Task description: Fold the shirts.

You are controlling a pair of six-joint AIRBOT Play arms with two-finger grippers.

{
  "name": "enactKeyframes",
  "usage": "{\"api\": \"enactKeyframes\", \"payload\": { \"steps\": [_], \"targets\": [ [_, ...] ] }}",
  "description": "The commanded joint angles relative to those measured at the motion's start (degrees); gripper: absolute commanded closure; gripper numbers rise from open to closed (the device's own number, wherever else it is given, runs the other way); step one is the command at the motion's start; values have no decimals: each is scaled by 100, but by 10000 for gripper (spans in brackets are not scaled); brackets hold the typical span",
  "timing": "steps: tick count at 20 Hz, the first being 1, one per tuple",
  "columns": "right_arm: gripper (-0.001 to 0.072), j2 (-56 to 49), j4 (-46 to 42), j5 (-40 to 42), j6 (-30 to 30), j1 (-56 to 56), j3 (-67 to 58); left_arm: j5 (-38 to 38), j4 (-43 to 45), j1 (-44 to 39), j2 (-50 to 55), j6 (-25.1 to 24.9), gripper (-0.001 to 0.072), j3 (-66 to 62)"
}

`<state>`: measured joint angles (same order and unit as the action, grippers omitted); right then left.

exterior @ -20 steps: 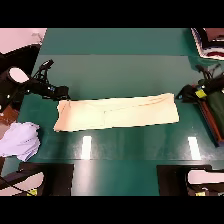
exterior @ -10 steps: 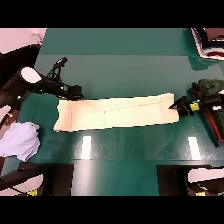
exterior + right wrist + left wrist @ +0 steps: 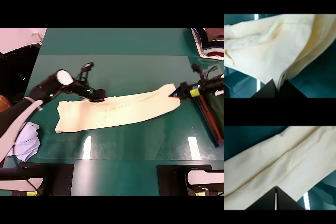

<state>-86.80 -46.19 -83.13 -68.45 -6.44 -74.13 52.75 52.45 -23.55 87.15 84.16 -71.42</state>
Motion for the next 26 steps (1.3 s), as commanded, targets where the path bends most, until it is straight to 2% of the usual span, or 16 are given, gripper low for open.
{"api": "enactKeyframes", "payload": {
  "steps": [1, 5, 14, 18, 21, 24, 25, 26],
  "targets": [
    [689, 671, 17, -138, -380, 514, -697, -66, -42, -448, 850, 142, 686, -645],
    [689, 1163, 22, -20, -662, 1329, -1239, -267, -216, -761, 1272, 136, 686, -802],
    [689, 1152, 120, 459, -761, 2702, -1915, -7, -184, -767, 1416, 138, 686, -1062],
    [689, 1058, 610, 866, -669, 3185, -1917, 308, 26, -81, 737, 131, 686, -1209],
    [688, 688, 946, 1202, -424, 3910, -1917, 621, 645, 802, -175, 87, 685, -1209],
    [683, 35, 1132, 2081, -153, 4977, -1917, 833, 1311, 1709, -1102, 87, 685, -1209],
    [672, -210, 1130, 2452, -151, 5300, -1917, 841, 1491, 1956, -1353, 87, 685, -1209],
    [601, -459, 1130, 2826, -120, 5604, -1917, 841, 1613, 2210, -1585, 90, 685, -1209]
  ]
}}
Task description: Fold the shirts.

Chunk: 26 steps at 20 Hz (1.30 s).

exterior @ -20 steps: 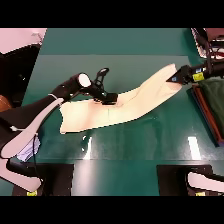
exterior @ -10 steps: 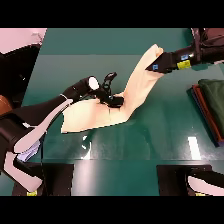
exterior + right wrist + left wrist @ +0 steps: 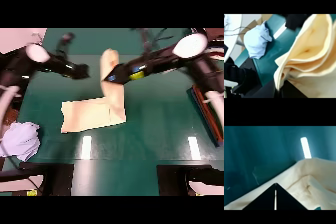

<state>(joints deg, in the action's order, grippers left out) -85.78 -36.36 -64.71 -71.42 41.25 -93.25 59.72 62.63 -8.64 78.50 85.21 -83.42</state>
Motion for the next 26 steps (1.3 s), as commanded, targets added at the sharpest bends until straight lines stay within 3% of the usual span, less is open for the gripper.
{"api": "enactKeyframes", "payload": {
  "steps": [1, 2, 4, 5, 8, 11, 14, 17, 19, 22, 26],
  "targets": [
    [514, -772, 142, 1215, 411, 1073, -15, 151, 643, 929, -901, -17, 685, -9],
    [416, -994, 11, 1235, 610, 1263, -114, 160, 640, 1137, -1056, -15, 684, -9],
    [97, -1335, -431, 916, 612, 1425, -452, 271, 640, 1421, -1217, -15, 685, -7],
    [23, -1462, -599, 586, 610, 1421, -623, 400, 638, 1508, -1246, -17, 685, -9],
    [139, -1589, -1038, -601, 144, 1010, -876, 719, 638, 1569, -1250, -20, 685, 4],
    [139, -1373, -1169, -1200, 85, 247, -271, 879, 610, 1569, -1250, -20, 684, 4],
    [139, -737, -1172, -957, 26, -647, 1182, 1047, 595, 1569, -1250, -94, 685, 4],
    [138, -149, -1075, -17, -420, -1576, 2632, 1034, 586, 1569, -1250, -151, 684, 7],
    [138, -87, -671, 271, -409, -2015, 3174, 988, 560, 1569, -1248, -151, 685, 7],
    [138, -398, -13, 334, -90, -2144, 3318, 916, 522, 1569, -1246, -153, 684, 11],
    [137, -1307, 544, 299, 55, -1574, 2608, 861, 442, 1569, -1244, -153, 685, 11]
  ]
}}
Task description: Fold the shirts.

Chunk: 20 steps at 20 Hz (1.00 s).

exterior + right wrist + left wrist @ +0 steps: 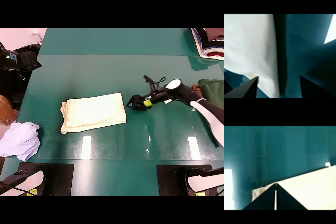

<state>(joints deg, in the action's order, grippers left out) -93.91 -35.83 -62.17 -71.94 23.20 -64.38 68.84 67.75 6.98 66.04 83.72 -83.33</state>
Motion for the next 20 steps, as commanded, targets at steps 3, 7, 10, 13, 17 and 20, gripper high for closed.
{"api": "enactKeyframes", "payload": {
  "steps": [3, 7, 10, 13, 17, 20],
  "targets": [
    [138, -1137, 879, -146, 107, 748, -986, -7, -74, 7, 2, -4, 685, 2],
    [548, -1491, 866, -195, 219, 1185, -1692, 2, -284, -33, 2, 4, 685, 15],
    [688, -1303, 822, -118, 315, 1036, -1923, -151, -267, -417, 2, 31, 686, 127],
    [688, -732, 175, 42, -2, 345, -1919, -299, -260, -1064, 2, 31, 686, 262],
    [688, 173, -590, -50, -216, -1329, -1919, -562, -264, -1836, 2, 31, 685, 269],
    [688, 682, -796, -157, -214, -2837, -1919, -933, -267, -2275, 2, 33, 685, 269]
  ]
}}
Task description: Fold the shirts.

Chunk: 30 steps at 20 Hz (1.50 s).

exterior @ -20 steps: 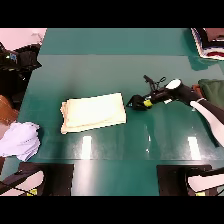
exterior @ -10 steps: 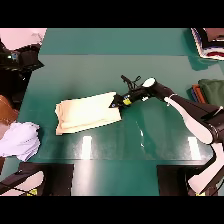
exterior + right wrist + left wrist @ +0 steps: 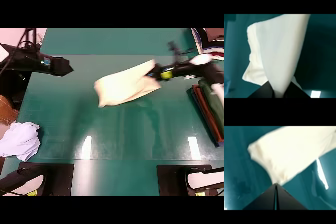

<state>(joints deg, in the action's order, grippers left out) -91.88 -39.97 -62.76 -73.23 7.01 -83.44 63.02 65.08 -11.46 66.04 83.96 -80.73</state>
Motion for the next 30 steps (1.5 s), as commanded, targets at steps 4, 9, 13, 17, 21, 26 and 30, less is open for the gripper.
{"api": "enactKeyframes", "payload": {
  "steps": [4, 9, 13, 17, 21, 26, 30],
  "targets": [
    [688, 767, -358, -168, 31, -2920, -15, -822, -20, -907, 2, 9, 685, 9],
    [688, 734, -306, 223, 151, -4024, -17, -852, -181, -1117, 2, 9, 685, 9],
    [688, 656, -302, 238, 149, -4170, -658, -857, -188, -1117, 11, 9, 685, 9],
    [688, 660, -310, -20, 118, -4122, -1805, -855, -186, -1117, 13, 7, 685, 15],
    [688, 669, -315, -697, -170, -4299, -2636, -892, -190, -1117, 15, 9, 684, 15],
    [688, 964, -374, -1552, -245, -4712, -2658, -903, -188, -1117, 13, 4, 685, 15],
    [688, 1613, -1305, -1773, -240, -5259, -1639, -901, -188, -1117, 13, 2, 685, 15]
  ]
}}
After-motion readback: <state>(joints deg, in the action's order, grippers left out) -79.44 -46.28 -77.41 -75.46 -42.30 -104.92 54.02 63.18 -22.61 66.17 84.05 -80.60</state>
